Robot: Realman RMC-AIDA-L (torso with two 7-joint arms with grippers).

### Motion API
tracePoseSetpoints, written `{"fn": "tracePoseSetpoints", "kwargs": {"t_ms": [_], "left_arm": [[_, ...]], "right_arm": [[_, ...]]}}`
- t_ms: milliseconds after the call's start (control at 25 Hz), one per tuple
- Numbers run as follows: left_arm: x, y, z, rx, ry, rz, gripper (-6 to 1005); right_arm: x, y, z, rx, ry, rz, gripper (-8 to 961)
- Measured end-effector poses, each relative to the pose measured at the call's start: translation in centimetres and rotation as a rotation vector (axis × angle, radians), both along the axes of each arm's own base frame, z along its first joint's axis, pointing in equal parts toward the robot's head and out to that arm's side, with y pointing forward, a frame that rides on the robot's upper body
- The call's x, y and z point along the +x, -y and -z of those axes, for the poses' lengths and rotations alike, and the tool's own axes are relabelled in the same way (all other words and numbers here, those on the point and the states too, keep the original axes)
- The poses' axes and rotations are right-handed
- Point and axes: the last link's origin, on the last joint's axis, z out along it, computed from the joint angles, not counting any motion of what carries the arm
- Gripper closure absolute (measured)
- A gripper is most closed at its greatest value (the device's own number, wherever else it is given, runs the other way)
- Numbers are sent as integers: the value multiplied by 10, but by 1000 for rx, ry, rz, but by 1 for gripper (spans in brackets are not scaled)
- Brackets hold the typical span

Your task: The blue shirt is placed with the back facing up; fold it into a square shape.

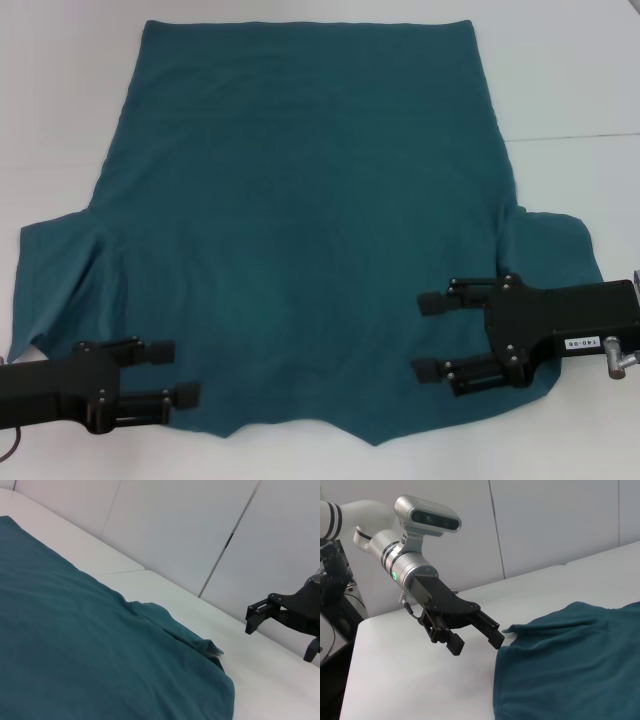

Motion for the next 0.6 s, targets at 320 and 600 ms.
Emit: {"fn": "tracePoseSetpoints", "kwargs": {"t_ms": [320, 600], "left_arm": [[0, -2, -1, 10, 4, -4, 157], [0, -3, 0, 10, -4, -7, 157]], "right_arm": [[-1, -1, 0, 2, 0, -3, 72], [-1, -3, 0, 11, 4, -1, 71]]}}
